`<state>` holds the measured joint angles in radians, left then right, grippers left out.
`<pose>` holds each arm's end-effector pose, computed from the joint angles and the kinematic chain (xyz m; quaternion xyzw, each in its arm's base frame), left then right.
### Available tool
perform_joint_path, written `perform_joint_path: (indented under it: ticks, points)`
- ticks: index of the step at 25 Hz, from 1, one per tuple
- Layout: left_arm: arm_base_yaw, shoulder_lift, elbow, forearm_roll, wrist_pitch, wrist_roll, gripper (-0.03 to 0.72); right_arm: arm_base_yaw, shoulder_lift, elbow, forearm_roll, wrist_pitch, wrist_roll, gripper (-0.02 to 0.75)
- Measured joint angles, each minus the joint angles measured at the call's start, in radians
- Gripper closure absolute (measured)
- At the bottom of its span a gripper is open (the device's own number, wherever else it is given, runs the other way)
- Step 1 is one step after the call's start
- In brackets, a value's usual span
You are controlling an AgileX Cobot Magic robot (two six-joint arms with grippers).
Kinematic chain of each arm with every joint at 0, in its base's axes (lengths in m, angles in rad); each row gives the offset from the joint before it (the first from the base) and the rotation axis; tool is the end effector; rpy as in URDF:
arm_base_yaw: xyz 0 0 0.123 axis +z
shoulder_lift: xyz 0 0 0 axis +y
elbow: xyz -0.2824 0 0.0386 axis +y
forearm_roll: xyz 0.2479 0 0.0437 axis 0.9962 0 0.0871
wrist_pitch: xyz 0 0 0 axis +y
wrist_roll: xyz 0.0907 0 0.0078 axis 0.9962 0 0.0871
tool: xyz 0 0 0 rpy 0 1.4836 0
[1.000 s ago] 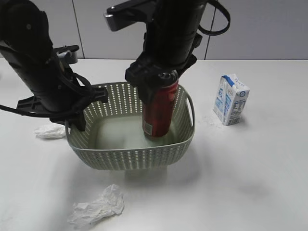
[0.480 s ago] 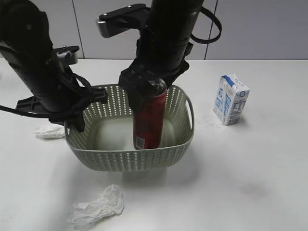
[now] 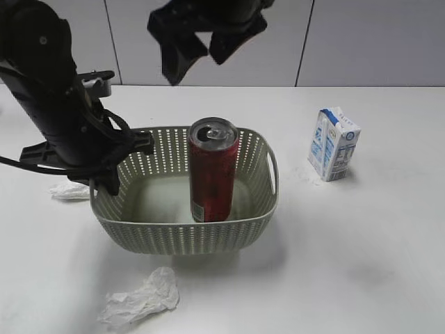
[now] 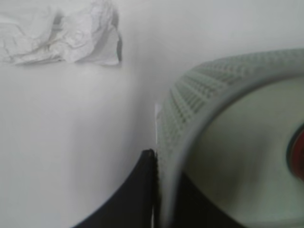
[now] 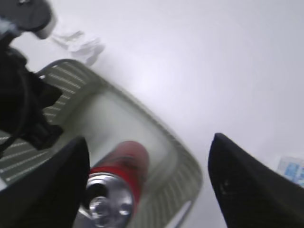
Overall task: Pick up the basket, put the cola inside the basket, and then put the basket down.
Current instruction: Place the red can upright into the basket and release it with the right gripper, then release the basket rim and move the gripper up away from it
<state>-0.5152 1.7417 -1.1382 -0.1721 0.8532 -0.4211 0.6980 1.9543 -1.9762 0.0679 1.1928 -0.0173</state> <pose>0.2845 -0.1746 0.2017 -0.0030 0.9925 -0.1077 0.0577 0.3264 0.2813 0.3392 -0.3353 0.9101 0.1122 0.2160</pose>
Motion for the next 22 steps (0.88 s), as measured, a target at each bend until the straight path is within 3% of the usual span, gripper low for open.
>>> perform_joint_path:
  ticks: [7,15,17,22]
  points:
    - [0.000,0.001,0.000,0.001,0.021,0.004,0.686,-0.268,-0.082,0.038,-0.011,-0.001,0.031,0.149]
    - [0.000,0.001,0.000,-0.016,0.026,0.005,0.686,-0.633,-0.324,0.323,-0.014,-0.002,0.017,0.149]
    - [0.000,0.001,-0.005,-0.025,0.030,0.005,0.686,-0.684,-0.403,0.416,-0.016,-0.002,-0.011,0.149]
    - [0.000,0.001,-0.093,-0.025,0.053,0.007,0.686,-0.696,-0.639,0.697,0.014,-0.057,-0.044,0.149]
